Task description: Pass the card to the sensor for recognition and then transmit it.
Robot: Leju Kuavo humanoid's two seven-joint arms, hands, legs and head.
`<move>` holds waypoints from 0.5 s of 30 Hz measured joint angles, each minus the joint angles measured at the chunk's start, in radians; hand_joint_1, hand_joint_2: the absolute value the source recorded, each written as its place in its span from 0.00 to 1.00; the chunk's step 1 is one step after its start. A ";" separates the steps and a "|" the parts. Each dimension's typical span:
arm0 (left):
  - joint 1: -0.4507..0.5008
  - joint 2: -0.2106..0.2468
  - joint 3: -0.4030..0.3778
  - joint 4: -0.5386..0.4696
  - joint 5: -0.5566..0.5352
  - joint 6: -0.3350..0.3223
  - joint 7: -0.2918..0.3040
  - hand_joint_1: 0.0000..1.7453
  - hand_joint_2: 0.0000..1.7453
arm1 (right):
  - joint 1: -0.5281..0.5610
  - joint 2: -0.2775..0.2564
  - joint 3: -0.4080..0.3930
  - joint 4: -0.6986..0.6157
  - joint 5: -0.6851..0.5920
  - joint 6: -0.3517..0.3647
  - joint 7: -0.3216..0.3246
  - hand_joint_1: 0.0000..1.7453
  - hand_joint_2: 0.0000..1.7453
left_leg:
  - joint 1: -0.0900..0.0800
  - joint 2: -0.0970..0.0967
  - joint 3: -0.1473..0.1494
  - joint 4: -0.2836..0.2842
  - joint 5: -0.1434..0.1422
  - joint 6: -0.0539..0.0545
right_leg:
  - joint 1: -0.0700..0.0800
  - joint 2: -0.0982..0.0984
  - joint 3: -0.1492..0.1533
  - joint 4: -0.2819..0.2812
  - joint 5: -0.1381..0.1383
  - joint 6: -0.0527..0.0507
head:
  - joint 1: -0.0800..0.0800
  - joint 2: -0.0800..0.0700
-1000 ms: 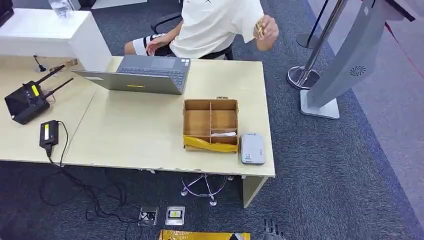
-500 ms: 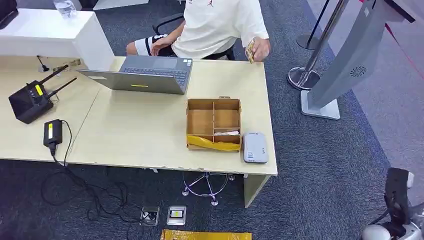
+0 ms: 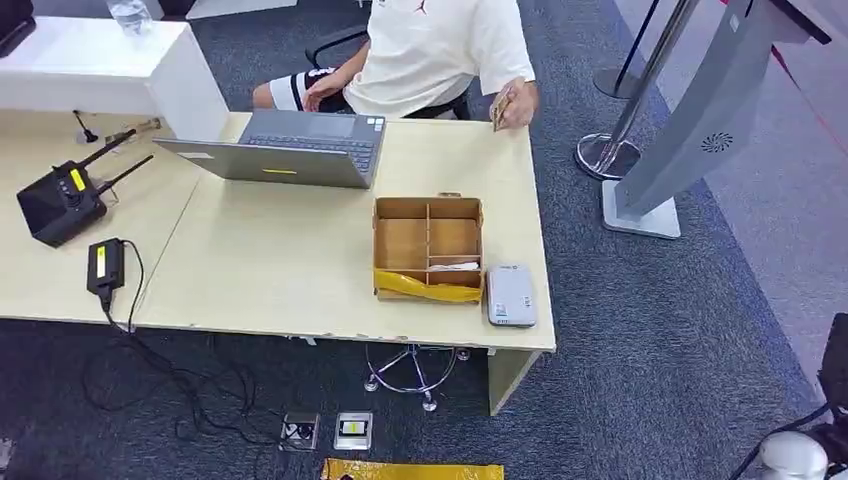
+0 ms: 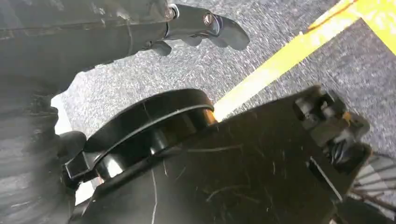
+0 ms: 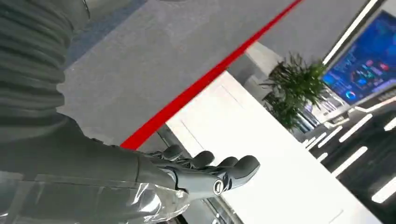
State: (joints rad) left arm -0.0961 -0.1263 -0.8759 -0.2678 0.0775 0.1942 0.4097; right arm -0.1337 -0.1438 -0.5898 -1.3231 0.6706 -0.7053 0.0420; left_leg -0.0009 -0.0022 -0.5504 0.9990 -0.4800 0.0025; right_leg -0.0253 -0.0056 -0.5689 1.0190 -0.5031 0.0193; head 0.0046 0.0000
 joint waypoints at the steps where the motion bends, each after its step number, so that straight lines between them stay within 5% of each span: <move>1: 0.000 0.001 -0.005 0.000 0.014 0.016 0.002 0.00 1.00 | 0.003 0.004 -0.003 -0.030 -0.003 0.000 0.000 0.00 1.00 | 0.000 0.000 0.000 0.000 0.000 0.000 | 0.000 0.000 0.000 0.000 0.000 0.000 | 0.000 0.000; 8: -0.001 0.006 -0.026 -0.001 0.101 0.065 -0.006 0.00 1.00 | 0.026 0.027 -0.004 -0.236 0.003 0.000 -0.021 0.00 1.00 | 0.000 0.000 0.000 0.000 0.000 0.000 | 0.000 0.000 0.000 0.000 0.000 0.000 | 0.000 0.000; 15: -0.004 0.014 -0.060 -0.005 0.145 0.062 -0.012 0.00 1.00 | 0.033 0.035 0.068 -0.460 0.094 0.003 0.033 0.00 1.00 | 0.000 0.000 0.000 0.000 0.000 0.000 | 0.000 -0.001 0.001 0.000 0.000 0.000 | 0.000 0.000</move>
State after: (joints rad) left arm -0.1000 -0.1118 -0.9354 -0.2728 0.2220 0.2563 0.3979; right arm -0.1005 -0.1087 -0.5218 -1.7835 0.7641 -0.7019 0.0752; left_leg -0.0006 -0.0024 -0.5506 0.9987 -0.4796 0.0029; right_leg -0.0252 -0.0061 -0.5681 1.0194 -0.5031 0.0194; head 0.0042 0.0000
